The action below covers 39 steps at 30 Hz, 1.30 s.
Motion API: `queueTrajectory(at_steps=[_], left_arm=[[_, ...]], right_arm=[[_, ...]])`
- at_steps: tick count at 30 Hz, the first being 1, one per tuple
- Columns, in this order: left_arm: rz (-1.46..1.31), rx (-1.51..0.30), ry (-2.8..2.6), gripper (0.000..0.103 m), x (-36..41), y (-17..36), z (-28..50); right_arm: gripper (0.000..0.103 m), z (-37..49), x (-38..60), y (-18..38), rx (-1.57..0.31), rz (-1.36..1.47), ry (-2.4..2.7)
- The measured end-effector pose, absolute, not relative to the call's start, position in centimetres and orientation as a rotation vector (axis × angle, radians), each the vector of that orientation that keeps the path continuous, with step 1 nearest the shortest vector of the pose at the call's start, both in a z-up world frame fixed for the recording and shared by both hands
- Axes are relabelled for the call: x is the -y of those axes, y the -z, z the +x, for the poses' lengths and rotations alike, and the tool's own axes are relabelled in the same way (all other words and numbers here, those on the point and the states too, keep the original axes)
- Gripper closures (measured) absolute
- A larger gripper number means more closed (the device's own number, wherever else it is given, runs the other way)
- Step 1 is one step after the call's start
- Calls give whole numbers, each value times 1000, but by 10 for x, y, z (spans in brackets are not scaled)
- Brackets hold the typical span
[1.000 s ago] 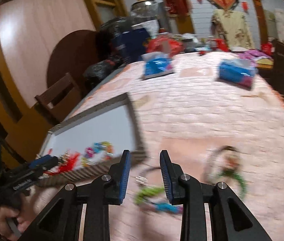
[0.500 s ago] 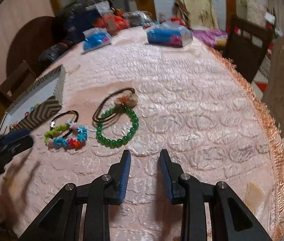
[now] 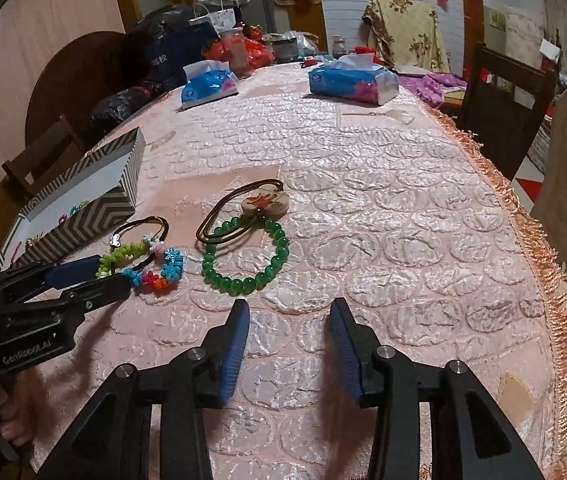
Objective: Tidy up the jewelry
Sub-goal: 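Grasp the multicolor beaded strand with the left tool while the right tool moves toward the jade bracelet, then lift the beaded strand with the left tool while the right tool grasps the orange tile pendant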
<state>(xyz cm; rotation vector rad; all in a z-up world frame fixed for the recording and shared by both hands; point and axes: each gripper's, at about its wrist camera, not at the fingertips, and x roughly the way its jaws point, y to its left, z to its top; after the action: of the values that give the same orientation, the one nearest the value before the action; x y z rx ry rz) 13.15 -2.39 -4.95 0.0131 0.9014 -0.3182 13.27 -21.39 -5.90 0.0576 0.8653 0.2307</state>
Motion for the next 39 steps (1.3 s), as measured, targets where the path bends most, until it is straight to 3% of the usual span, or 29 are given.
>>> queueTrajectory(at_steps=[7,16,30,39], left_arm=[[-39,-874,381,93,13,43,105],[20,-865,402,93,1,43,76],[-102,-864,300,92,-74,46,74],[-85,-868,295,92,-71,53,76]], right_arm=[[61,134,213,59,-865,58,-227],[62,137,218,59,-860,107,-239],[62,166,191,52,-845,123,-330],[65,190,188,50,-822,232,-358]])
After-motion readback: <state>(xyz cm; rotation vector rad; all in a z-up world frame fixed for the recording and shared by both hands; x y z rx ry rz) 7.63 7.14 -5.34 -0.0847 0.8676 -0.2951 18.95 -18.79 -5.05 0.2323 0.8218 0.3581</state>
